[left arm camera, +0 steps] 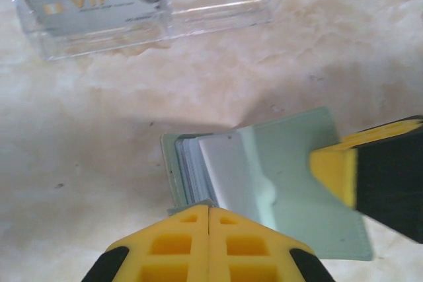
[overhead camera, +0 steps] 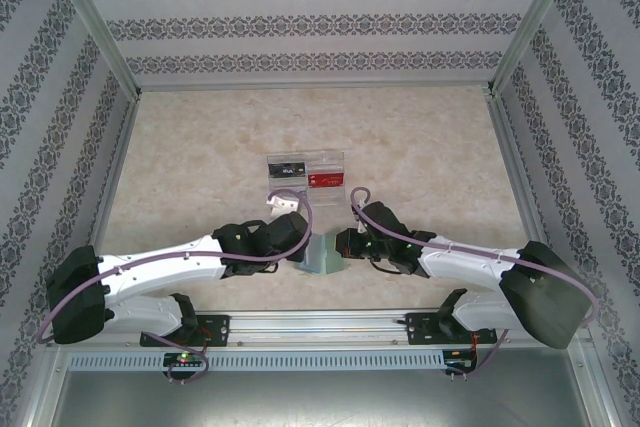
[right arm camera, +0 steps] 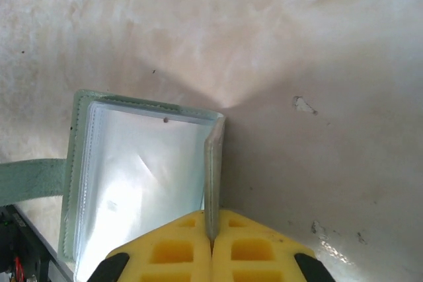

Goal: Take the credit cards out of the card holder

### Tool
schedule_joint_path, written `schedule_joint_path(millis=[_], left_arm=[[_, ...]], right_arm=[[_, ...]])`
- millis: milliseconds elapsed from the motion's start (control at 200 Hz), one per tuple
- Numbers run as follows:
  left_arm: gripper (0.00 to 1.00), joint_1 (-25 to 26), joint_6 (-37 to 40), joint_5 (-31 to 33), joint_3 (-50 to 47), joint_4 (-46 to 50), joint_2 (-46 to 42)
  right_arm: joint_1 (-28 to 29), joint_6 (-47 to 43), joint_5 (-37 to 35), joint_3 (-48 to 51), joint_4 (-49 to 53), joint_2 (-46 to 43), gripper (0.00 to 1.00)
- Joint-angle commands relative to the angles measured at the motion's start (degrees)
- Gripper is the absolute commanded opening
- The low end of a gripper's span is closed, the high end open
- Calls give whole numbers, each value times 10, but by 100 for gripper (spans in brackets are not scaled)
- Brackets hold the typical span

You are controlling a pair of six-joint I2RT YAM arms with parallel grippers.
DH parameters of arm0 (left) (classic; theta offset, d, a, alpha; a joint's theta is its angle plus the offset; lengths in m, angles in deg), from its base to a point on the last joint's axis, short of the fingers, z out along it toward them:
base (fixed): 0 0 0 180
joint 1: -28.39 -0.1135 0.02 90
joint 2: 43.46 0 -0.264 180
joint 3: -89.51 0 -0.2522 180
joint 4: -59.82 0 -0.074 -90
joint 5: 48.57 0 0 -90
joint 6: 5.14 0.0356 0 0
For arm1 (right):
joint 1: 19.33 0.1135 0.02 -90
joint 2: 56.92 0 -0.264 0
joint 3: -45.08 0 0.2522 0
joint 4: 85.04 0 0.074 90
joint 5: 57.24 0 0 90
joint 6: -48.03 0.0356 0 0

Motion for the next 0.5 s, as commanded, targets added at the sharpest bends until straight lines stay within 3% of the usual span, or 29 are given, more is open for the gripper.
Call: schedule_joint_path(millis=[0, 495], left_arm=[[0, -6, -14, 34, -18, 25, -11], [0, -25, -6, 23, -44, 14, -14]], right_arm=[[-7, -10, -24, 12, 14, -14, 0], [-14, -8, -23, 29, -13, 8, 0]])
